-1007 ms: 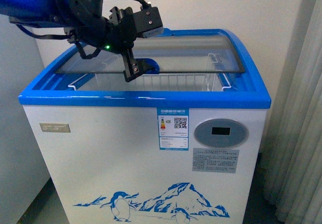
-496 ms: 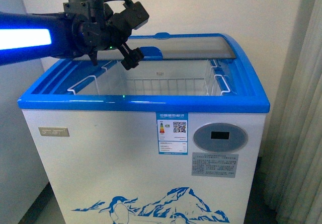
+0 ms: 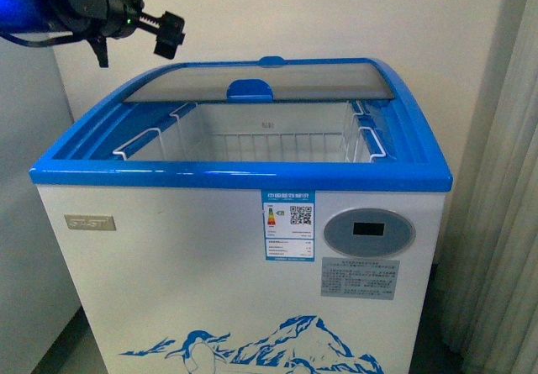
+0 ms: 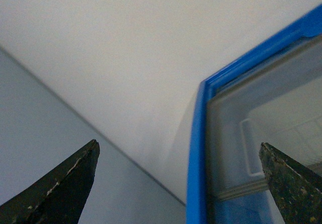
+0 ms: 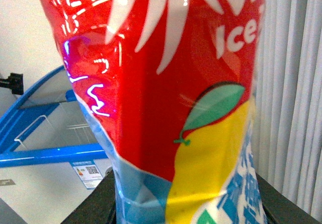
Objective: Put drink in fridge
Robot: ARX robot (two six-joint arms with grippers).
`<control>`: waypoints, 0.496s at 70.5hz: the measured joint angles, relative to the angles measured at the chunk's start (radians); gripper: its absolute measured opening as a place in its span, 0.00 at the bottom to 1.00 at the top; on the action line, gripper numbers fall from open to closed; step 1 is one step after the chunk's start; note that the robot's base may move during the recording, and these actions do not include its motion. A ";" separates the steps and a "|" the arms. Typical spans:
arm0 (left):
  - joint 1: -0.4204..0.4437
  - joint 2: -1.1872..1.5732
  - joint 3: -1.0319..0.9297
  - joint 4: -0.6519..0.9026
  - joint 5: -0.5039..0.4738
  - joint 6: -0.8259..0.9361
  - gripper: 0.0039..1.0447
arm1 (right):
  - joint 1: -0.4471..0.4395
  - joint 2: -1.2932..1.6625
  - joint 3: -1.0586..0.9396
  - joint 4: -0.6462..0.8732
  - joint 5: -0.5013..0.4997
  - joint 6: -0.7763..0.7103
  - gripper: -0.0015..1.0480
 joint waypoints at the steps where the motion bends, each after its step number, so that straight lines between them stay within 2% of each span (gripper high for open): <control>1: -0.002 -0.030 -0.048 0.015 0.009 -0.032 0.93 | 0.000 0.000 0.000 0.000 0.000 0.000 0.40; 13: -0.045 -0.573 -0.778 0.207 0.130 -0.276 0.93 | 0.000 0.000 0.000 0.000 0.002 0.000 0.40; 16: -0.051 -0.673 -0.905 0.235 0.147 -0.299 0.93 | 0.000 0.000 0.000 0.000 0.002 0.000 0.40; 22: -0.055 -0.907 -1.254 0.452 0.027 -0.316 0.82 | 0.000 0.000 0.000 0.000 0.003 0.000 0.40; 25: -0.037 -1.012 -1.434 0.571 0.010 -0.323 0.76 | 0.000 0.000 0.000 0.000 0.001 0.000 0.40; 26: -0.029 -1.038 -1.479 0.596 0.011 -0.323 0.74 | -0.004 0.004 0.002 -0.009 -0.011 -0.009 0.40; 27: -0.012 -1.088 -1.568 0.638 0.017 -0.325 0.70 | -0.026 0.031 0.035 -0.089 -0.074 -0.046 0.40; 30: 0.018 -1.162 -1.696 0.680 0.030 -0.329 0.65 | -0.061 0.073 0.095 -0.214 -0.161 -0.103 0.40; 31: 0.038 -1.211 -1.780 0.695 0.037 -0.330 0.62 | -0.082 0.119 0.154 -0.333 -0.232 -0.166 0.40; 35: 0.069 -1.319 -1.958 0.710 0.038 -0.335 0.53 | -0.085 0.232 0.250 -0.503 -0.337 -0.305 0.40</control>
